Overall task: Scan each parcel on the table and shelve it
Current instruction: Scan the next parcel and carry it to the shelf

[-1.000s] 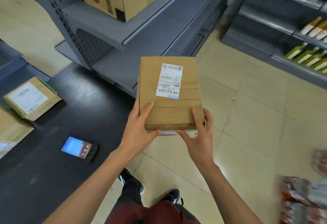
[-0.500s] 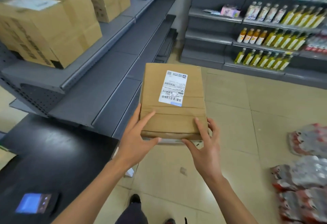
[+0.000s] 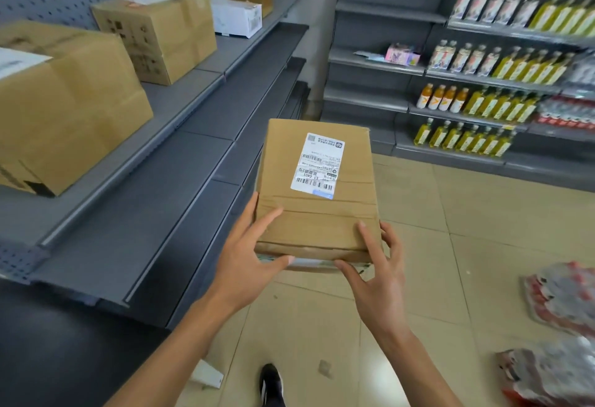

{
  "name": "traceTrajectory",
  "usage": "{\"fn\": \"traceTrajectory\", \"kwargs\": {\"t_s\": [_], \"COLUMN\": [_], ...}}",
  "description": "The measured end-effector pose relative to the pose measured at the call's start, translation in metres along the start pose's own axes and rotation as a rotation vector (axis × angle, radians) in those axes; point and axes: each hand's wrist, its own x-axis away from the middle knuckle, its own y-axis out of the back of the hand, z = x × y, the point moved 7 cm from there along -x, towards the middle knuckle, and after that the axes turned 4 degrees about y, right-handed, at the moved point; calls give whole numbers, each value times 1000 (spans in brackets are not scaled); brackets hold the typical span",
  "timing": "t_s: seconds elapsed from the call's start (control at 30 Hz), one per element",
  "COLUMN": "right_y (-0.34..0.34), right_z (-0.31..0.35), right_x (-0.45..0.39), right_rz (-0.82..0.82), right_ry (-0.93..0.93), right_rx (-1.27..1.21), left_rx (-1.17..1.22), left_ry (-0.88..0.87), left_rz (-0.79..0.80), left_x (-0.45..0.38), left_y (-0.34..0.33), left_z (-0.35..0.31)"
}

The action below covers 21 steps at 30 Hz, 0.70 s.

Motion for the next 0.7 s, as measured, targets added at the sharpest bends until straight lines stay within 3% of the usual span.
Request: {"fn": "traceTrajectory", "kwargs": {"t_s": [0.7], "right_y": [-54], "right_z": [-92], "right_x": [-210], "right_rz": [-93], "right_ry": [21], "right_rx": [58], "left_rx": [-20], "left_ry": [-80], "left_rz": [25], "left_x": [-245], "left_y": [-38], "left_z": [4]}}
